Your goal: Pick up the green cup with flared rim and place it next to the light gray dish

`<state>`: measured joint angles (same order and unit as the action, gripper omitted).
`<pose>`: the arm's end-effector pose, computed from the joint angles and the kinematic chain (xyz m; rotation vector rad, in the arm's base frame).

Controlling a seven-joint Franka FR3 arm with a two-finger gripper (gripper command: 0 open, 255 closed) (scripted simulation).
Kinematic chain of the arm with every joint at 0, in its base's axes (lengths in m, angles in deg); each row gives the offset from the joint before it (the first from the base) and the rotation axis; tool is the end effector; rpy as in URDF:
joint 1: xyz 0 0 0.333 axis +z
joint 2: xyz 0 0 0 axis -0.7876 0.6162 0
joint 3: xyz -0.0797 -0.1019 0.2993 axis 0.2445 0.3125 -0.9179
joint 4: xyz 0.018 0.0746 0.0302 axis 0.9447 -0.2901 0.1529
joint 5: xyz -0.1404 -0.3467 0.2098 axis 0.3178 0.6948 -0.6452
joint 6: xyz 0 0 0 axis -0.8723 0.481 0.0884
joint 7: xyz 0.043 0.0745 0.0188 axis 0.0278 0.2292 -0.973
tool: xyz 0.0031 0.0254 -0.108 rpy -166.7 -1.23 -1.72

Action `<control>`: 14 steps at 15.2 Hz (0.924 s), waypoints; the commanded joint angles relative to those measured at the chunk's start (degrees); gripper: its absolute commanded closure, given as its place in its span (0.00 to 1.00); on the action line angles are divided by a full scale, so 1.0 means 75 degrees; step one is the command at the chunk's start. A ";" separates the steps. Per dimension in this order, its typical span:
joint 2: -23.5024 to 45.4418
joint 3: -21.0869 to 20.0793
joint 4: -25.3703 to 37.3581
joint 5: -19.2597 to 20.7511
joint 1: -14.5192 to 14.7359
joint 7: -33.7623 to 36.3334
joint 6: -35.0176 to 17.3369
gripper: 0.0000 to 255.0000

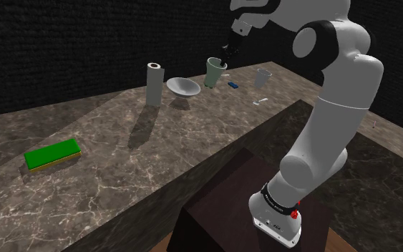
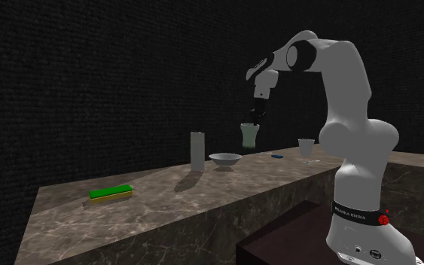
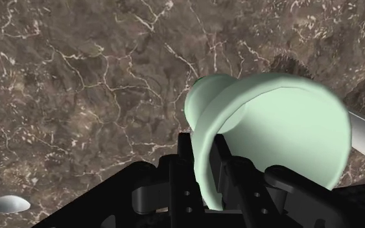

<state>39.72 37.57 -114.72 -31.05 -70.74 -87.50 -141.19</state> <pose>0.5927 -0.3491 0.5002 -3.0066 0.2825 -0.1303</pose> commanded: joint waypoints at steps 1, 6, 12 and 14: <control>0.0019 -0.0004 -0.0174 -0.0016 0.0004 -0.0038 -0.0198 1.00; 0.0073 -0.0021 -0.0610 -0.0060 0.0020 -0.0122 -0.0680 1.00; 0.0194 -0.0045 -0.1059 -0.0134 0.0028 -0.0232 -0.1236 1.00; 0.0246 -0.0055 -0.1192 -0.0165 0.0029 -0.0272 -0.1416 1.00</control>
<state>41.42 37.20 -123.08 -32.18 -70.56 -89.43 -151.06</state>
